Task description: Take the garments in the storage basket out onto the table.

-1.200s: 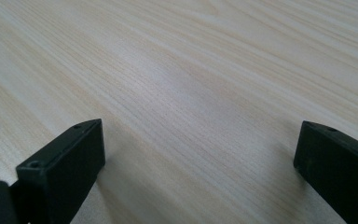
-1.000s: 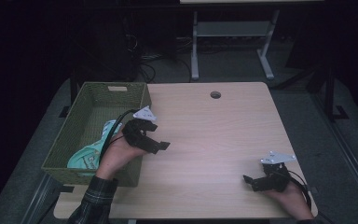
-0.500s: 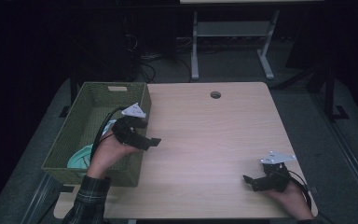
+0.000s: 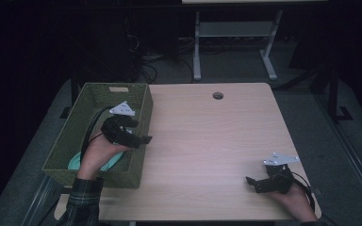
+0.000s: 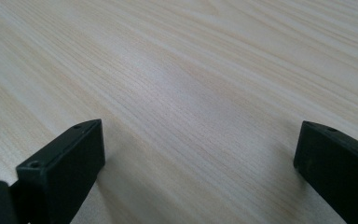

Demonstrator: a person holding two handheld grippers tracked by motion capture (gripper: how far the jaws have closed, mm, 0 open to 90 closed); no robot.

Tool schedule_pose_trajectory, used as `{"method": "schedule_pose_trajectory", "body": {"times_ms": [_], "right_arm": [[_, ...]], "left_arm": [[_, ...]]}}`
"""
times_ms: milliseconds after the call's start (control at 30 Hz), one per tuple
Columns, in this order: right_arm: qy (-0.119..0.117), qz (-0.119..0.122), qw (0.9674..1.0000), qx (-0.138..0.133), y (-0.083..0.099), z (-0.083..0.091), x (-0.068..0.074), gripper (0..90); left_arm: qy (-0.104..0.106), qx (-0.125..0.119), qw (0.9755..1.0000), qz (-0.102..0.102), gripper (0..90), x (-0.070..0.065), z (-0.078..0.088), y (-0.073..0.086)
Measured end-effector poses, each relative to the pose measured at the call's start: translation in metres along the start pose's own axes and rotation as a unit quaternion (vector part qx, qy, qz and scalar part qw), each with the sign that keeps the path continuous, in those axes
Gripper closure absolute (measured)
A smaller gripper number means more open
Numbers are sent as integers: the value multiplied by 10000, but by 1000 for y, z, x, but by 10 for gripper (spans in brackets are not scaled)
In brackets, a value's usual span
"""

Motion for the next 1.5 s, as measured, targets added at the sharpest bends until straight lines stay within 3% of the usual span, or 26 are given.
{"method": "schedule_pose_trajectory", "body": {"times_ms": [733, 1500], "right_arm": [[3, 1, 10000, -7, 0, 0, 0, 14], [4, -1, 10000, -5, 0, 0, 0, 14]], "left_arm": [[-437, -109, 9985, 309, 173, 35, 28, 20], [-750, 61, 9964, 397, 204, 63, 30, 47]]}}
Point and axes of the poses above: each handheld gripper's, and its own axes: z roughly backward along the jaws, y roughly out of its underside, x roughly to its left, the point moved 6 cm from there along -z, roughly forward along the jaws, and after that the axes turned 3 degrees about -x, right-handed, at the moved point
